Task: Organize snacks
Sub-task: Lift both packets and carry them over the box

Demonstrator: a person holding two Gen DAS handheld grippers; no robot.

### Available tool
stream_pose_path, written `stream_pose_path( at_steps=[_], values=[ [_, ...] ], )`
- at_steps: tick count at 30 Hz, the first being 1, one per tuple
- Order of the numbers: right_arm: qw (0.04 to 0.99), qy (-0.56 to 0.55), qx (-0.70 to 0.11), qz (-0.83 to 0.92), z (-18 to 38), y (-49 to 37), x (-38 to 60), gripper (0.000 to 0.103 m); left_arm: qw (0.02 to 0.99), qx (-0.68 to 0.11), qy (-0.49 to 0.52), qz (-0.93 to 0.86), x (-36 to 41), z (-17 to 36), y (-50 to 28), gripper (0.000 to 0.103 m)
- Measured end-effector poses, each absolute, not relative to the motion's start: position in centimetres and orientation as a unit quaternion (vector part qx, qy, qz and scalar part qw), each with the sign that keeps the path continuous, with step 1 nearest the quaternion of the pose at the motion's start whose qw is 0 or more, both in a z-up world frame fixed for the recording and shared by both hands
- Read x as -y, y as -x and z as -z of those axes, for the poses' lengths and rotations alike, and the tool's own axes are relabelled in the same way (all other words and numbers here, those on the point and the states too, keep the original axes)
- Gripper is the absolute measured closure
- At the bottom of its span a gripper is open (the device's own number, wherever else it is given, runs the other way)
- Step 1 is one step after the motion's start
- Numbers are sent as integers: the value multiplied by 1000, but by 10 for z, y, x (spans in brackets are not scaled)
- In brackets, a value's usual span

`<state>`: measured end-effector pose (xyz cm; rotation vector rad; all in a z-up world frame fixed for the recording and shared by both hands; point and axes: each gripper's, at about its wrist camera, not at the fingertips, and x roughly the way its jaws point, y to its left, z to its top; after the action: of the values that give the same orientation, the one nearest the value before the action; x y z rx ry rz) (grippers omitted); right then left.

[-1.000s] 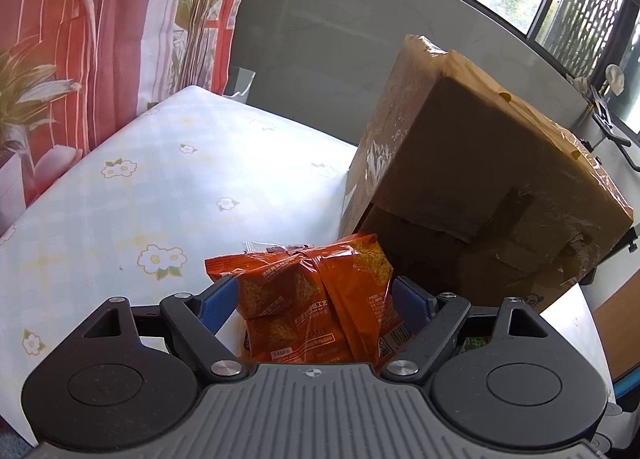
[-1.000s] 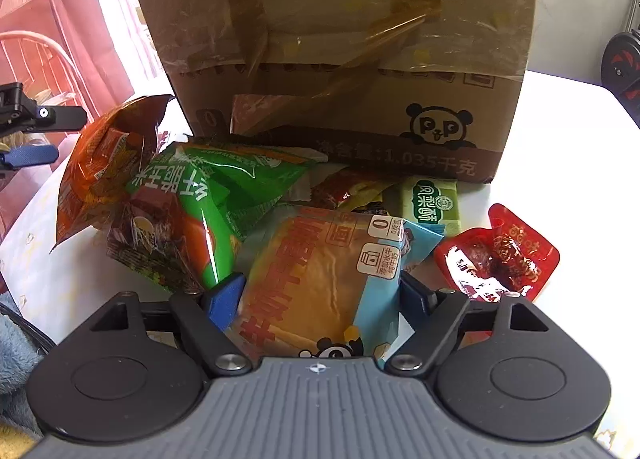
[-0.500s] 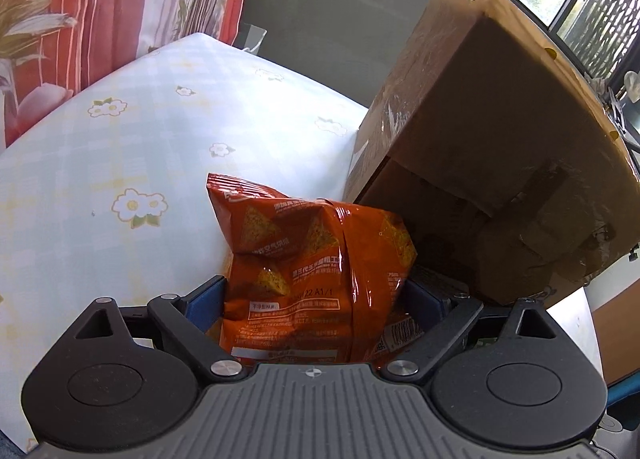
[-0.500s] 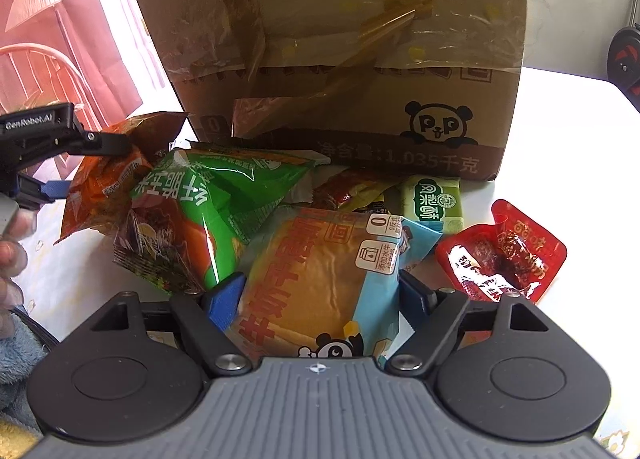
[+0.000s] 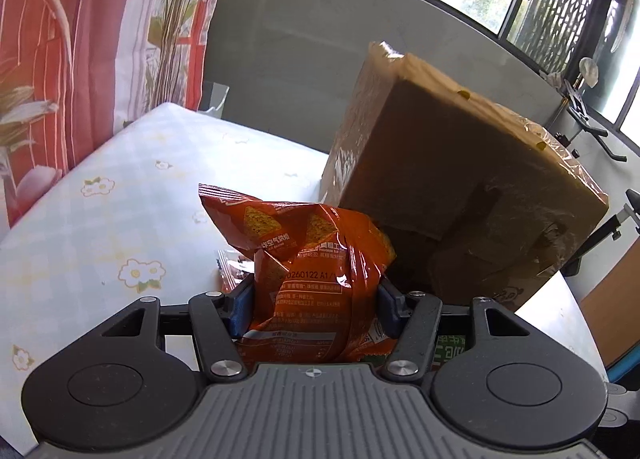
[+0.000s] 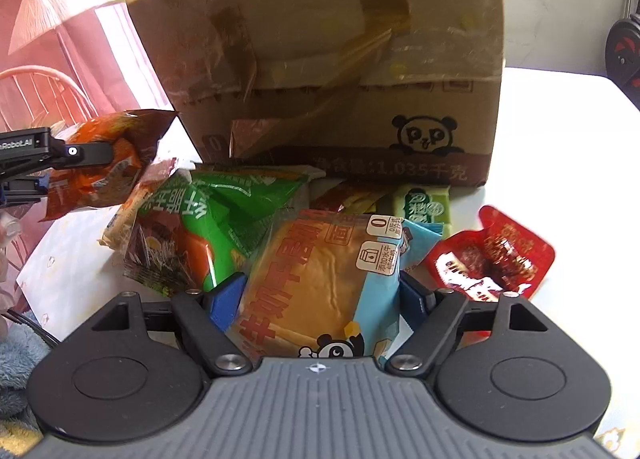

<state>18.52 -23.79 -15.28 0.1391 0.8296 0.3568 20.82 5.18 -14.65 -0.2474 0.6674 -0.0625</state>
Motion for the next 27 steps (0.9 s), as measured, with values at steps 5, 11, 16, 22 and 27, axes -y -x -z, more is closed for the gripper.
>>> stream_pose_path(
  at_steps=[5,11,16,22,27],
  values=[
    [911,-63,-374,-160,138,-177,249,24,947,-304,103,26,-53,131,-205,41],
    [924,-78,-340,-157,115,-172,264,24,958,-268,96,18,-55,108,-193,41],
    [944,-71,-275,-167,71,-172,273,24,973,-215,77,22,-51,74,-192,41],
    [963,-58,-194,-178,18,-181,279,24,985,-160,51,43,-35,34,-201,41],
    [970,-51,-150,-184,-11,-207,281,24,988,-128,38,77,-11,10,-221,40]
  ],
)
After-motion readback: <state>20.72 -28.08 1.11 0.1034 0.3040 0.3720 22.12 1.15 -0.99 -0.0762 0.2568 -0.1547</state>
